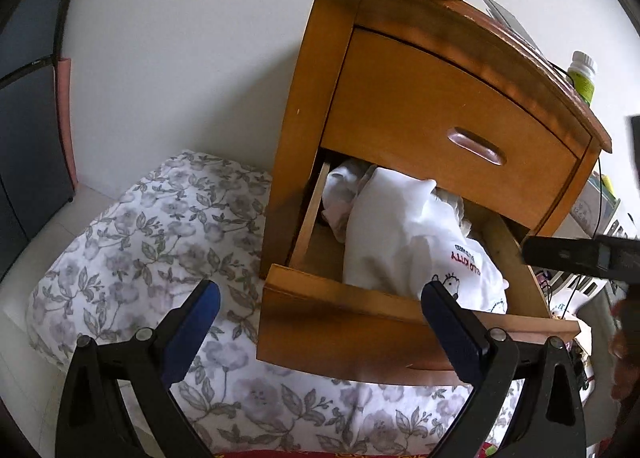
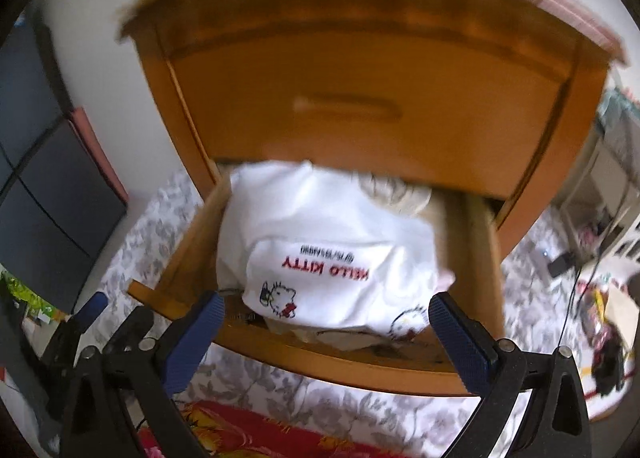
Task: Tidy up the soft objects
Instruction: 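Move the right tool into the open drawer over the white Hello Kitty cloth, then close the right tool on the white Hello Kitty sock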
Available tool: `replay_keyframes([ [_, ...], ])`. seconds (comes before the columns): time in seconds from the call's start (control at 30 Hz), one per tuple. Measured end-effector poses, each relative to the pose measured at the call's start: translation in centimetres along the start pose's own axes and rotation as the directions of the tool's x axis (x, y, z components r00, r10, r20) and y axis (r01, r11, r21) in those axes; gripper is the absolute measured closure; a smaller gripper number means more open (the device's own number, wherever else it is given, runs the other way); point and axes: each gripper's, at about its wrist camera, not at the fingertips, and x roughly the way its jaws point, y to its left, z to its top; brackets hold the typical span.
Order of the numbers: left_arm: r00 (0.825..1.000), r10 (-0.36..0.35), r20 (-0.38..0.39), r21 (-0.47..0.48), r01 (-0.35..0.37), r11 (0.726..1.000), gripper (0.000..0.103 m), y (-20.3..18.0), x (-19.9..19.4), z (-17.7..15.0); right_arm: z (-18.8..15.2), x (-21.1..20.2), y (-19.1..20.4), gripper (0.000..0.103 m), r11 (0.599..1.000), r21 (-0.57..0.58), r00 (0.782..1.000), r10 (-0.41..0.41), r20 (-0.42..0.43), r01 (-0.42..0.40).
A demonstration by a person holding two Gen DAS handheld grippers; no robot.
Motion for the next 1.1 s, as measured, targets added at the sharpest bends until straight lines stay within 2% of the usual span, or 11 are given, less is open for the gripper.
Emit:
replay_keyframes([
  [0.13,1.000,-0.013,-0.014,0.004,0.013,1.000,0.002,0.7,0.3,-0.3,0.8,3.1,0.6,0.000,0.999,0.035,0.996,-0.014,-0.083,0.017],
  [0.27,0.999,0.004,-0.039,-0.001,-0.004,1.000,0.002,1.5,0.9,-0.5,1.3,5.7,1.4,0.000,0.998,0.045,0.989,-0.028,-0.145,0.035],
  [0.53,0.998,-0.001,-0.065,-0.016,0.000,1.000,0.002,2.2,1.6,-0.7,1.8,9.0,2.6,0.000,0.995,0.018,0.976,-0.091,-0.197,0.097],
  [0.87,0.996,-0.012,-0.086,0.003,0.012,1.000,0.002,2.0,1.8,-0.8,2.0,10.6,3.6,0.000,0.989,-0.021,0.970,-0.149,-0.192,0.148],
  [1.1,0.995,-0.013,-0.101,0.011,0.014,1.000,0.002,2.0,1.9,-0.9,2.2,9.5,3.4,0.006,0.977,-0.067,0.969,-0.212,-0.129,0.205],
])
